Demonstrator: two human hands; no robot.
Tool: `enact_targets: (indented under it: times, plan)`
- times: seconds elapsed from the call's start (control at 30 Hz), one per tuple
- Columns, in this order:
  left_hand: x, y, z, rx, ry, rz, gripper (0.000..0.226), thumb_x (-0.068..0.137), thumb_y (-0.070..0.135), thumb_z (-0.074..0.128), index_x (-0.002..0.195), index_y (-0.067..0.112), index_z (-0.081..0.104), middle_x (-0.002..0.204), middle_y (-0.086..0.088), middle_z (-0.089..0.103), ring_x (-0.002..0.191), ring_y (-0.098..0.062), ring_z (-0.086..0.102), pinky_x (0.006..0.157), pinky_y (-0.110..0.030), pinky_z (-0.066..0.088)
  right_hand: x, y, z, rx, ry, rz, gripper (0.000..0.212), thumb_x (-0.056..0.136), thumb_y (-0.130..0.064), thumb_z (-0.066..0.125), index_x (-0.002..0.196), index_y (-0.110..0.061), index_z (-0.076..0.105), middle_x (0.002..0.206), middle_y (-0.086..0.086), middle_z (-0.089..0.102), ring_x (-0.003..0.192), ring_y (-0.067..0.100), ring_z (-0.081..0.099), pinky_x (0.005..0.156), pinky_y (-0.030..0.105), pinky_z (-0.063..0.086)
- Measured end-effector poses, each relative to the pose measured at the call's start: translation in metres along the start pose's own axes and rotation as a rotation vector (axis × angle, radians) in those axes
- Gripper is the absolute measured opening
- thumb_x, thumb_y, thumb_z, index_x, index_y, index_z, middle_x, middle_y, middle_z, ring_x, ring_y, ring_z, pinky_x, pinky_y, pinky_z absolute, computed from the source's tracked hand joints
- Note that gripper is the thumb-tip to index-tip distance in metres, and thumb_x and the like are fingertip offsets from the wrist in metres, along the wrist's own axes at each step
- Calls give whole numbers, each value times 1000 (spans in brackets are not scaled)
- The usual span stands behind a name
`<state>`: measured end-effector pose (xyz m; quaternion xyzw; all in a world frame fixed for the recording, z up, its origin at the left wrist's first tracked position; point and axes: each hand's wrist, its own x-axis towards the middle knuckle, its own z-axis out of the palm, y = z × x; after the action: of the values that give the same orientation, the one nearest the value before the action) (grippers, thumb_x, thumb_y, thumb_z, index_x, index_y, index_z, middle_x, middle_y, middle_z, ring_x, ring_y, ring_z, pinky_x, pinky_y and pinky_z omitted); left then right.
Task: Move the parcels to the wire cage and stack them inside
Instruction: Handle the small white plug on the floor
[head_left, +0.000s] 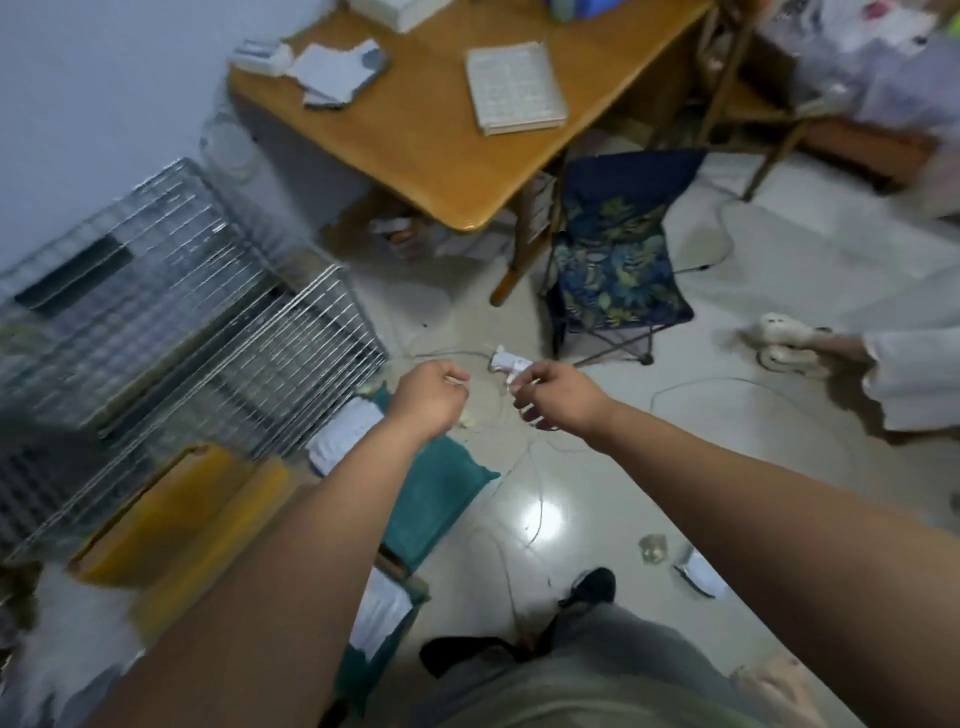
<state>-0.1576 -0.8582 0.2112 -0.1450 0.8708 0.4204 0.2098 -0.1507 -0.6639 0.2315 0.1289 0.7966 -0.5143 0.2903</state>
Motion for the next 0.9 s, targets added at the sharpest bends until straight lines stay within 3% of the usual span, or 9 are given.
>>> enact_targets:
  times: [0.2,0.33,0.4,0.5,0.67,0.9]
  plan:
    - [26,96,95,87,-126,105,15,94,21,63,101,30,72,107,-8,76,97,-26,73,81,-32,55,1,60,-118,78,154,94,11,97,-13,58,94,-14,69,90,8,71,76,23,64,68,31,52]
    - [38,144,158,137,-225,163,13,96,25,62,103,30,72,99,0,77,106,-22,69,93,-36,55,-4,100,-178,176,265,153,11,98,-16,60,95,-14,70,92,7,73,76,20,66,71,32,55]
    - [43,161,188,181,-303,189,16,95,25,62,108,27,72,94,1,76,93,-20,72,84,-32,56,-11,120,-199,234,332,196,12,98,-16,60,98,-12,71,92,7,73,76,21,66,71,32,55]
    - [48,184,228,295,-406,260,17,95,25,61,107,29,72,88,8,74,86,-16,73,70,-23,49,-26,150,-218,345,438,269,13,98,-15,59,99,-11,71,92,7,72,76,21,65,70,31,54]
    - [45,213,297,423,-644,364,17,92,21,59,99,32,70,95,-1,74,92,-24,73,86,-38,58,-62,196,-228,564,648,377,11,99,-14,60,100,-10,70,91,8,70,76,22,64,73,33,53]
    - [3,230,388,640,-914,543,16,92,20,59,95,31,70,95,0,74,94,-25,74,86,-36,59,-123,261,-208,848,900,523,10,97,-13,61,91,-16,69,88,6,70,69,20,62,63,27,50]
